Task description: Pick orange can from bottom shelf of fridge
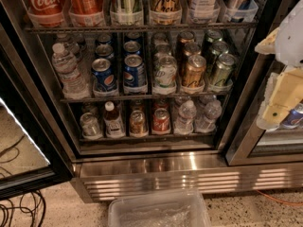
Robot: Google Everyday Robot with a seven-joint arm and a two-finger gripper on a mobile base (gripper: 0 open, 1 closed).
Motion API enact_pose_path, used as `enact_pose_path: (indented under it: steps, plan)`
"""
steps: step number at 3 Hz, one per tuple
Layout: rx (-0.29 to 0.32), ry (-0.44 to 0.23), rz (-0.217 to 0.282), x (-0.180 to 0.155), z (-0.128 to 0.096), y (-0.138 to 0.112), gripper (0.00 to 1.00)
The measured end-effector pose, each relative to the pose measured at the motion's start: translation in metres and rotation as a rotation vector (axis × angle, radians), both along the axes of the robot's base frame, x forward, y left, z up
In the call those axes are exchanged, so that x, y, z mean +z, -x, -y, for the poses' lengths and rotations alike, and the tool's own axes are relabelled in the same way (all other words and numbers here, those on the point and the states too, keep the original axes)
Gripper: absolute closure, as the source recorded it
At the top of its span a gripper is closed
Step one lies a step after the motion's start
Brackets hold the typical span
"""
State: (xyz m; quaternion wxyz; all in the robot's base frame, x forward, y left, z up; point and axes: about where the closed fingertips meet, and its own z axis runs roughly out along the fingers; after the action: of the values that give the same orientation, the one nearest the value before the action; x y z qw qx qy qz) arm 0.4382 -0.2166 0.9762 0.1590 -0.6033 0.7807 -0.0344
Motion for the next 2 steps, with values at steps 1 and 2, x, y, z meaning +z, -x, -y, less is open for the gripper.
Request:
enact_pose_path:
  steps: [1, 2]
  plan:
    - [0.000, 0.000, 0.000, 0.000, 0.000, 0.000, 0.00]
    - [0.006, -0.048, 0.006, -0.010, -0.021, -0.005, 0.00]
